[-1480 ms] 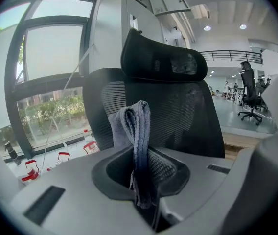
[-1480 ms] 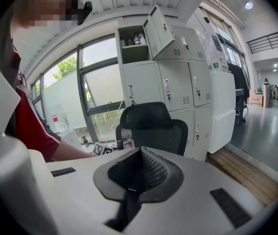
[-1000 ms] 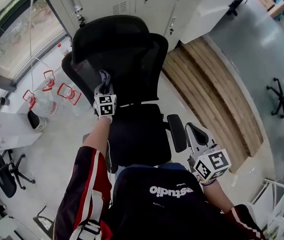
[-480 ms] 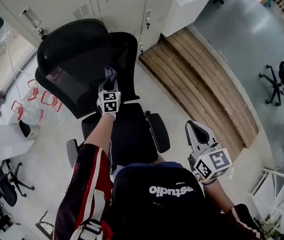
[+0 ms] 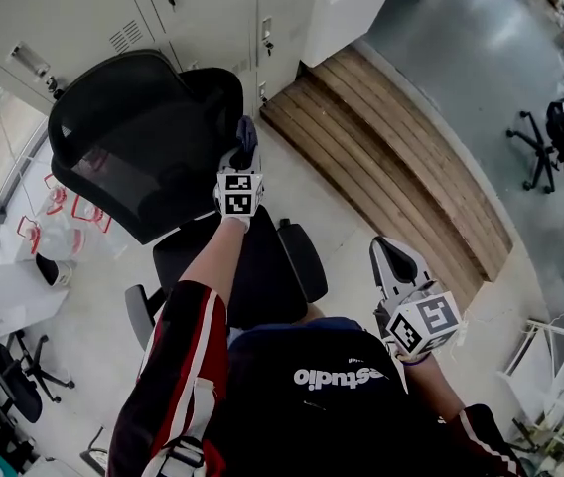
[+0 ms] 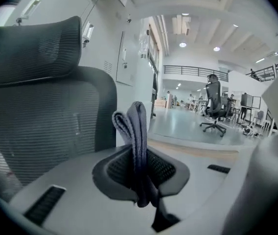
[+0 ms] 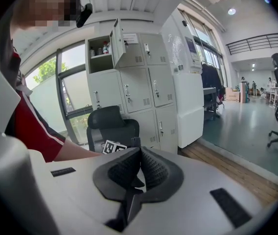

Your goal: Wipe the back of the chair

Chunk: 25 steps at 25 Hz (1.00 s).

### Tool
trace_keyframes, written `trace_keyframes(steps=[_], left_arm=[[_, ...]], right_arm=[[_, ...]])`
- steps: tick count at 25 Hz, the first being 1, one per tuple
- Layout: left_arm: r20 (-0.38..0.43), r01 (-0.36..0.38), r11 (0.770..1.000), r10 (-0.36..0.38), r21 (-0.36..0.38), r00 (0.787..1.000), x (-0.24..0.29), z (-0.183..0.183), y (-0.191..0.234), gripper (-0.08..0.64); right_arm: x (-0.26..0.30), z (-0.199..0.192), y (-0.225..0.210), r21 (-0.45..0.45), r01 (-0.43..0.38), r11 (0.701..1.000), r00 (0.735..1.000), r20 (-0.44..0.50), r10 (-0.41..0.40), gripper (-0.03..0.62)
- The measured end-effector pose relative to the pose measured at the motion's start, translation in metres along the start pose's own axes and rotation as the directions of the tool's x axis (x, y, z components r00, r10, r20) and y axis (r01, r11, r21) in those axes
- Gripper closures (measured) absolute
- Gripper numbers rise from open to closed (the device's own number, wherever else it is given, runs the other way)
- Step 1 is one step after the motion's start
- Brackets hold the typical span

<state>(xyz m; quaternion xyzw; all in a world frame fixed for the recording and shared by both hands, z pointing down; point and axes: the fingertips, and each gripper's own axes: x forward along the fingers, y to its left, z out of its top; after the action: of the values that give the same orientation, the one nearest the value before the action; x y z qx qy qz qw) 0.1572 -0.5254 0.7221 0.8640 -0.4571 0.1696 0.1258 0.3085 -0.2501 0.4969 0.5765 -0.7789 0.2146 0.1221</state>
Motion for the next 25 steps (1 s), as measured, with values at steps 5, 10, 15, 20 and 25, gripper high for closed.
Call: trace_keyframes(steps=[5,10,15,20,25], left_arm=[[0.034,0.012,1.000,-0.011,-0.029,0.999,-0.036,0.015,-0.014,0.499],[0.024,-0.062,0.995,0.064,-0.073,0.998,-0.097,-0.006,0.018,0.499],[0.010,-0.119,0.990,0.120,-0.071,0.993,-0.169,-0.040,0.063,0.499],[-0.037,-0.225,0.969,0.222,-0.098,0.974,-0.245,-0.085,0.131,0.499],[-0.081,-0.319,0.944,0.312,-0.084,0.947,-0.307,-0.124,0.200,0.499]], right_arm=[[0.001,0.006,0.030,-0.005,-0.040,0.999,0.999,0.022,0.041,0.577],[0.016,0.006,0.090,-0.043,-0.137,0.990,0.990,0.028,0.138,0.577],[0.032,0.004,0.162,-0.078,-0.235,0.969,0.971,0.016,0.237,0.577],[0.044,-0.003,0.222,-0.093,-0.295,0.951,0.955,0.007,0.297,0.577],[0.054,-0.012,0.269,-0.104,-0.326,0.940,0.945,-0.010,0.326,0.577]])
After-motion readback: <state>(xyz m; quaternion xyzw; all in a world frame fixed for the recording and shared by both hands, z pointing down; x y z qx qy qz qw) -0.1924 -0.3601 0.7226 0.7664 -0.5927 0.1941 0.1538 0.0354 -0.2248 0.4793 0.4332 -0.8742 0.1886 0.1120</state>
